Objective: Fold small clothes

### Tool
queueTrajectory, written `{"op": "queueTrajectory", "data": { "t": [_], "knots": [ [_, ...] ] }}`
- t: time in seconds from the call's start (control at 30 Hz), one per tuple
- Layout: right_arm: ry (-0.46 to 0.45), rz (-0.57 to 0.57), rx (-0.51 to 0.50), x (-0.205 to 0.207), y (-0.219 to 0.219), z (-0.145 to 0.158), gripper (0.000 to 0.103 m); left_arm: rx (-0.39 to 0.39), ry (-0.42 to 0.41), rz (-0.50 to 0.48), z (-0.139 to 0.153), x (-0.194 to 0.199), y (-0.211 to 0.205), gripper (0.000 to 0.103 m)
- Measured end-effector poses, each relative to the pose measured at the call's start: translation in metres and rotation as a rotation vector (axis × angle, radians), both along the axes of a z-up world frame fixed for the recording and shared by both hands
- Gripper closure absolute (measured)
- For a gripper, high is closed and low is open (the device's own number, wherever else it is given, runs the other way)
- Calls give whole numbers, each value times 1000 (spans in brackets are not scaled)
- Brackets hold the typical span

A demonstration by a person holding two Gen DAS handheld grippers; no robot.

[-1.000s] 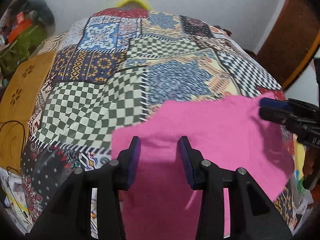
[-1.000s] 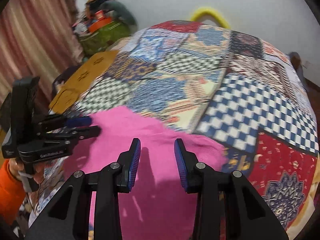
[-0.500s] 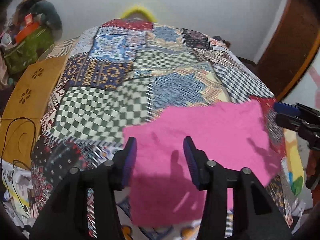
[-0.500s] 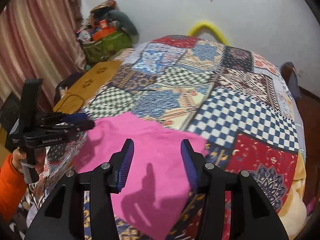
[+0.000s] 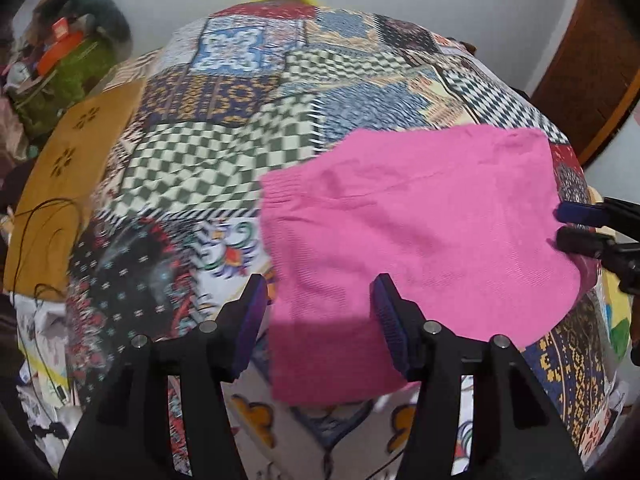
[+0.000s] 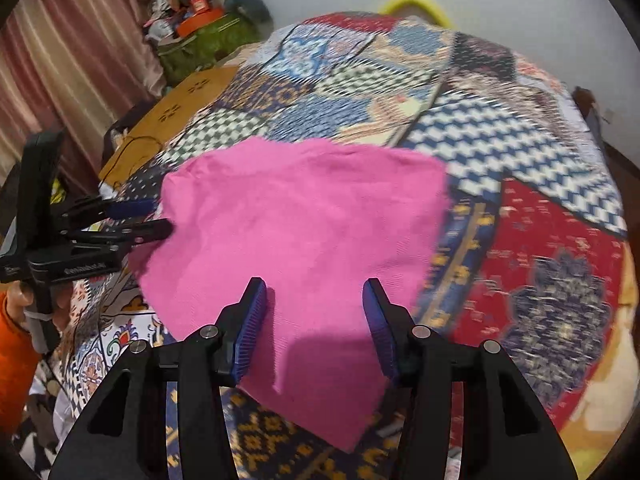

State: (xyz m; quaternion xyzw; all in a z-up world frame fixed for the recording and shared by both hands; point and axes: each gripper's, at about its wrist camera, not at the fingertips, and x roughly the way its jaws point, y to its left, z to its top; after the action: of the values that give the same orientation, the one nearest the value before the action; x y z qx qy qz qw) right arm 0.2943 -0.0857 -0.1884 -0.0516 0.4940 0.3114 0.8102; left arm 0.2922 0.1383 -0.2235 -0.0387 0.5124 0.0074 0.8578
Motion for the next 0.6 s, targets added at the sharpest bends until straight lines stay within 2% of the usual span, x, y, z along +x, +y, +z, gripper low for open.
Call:
{"op": "queueTrajectory", "data": {
  "t": [0.2, 0.4, 0.53, 0.6],
  "knots": [
    [-116, -52, 61, -19, -22, 48, 57, -30, -117, 39, 51, -27, 7, 48],
    [-346, -61, 146, -62, -26, 122, 57, -34, -343, 17, 137, -71, -19, 48],
    [-505, -70, 225, -104, -31, 169, 57, -43, -520, -18, 194, -116, -43, 48],
    [-578, -74, 261, -127, -33, 186, 57, -28, -581, -32, 213, -136, -54, 48]
  ]
}}
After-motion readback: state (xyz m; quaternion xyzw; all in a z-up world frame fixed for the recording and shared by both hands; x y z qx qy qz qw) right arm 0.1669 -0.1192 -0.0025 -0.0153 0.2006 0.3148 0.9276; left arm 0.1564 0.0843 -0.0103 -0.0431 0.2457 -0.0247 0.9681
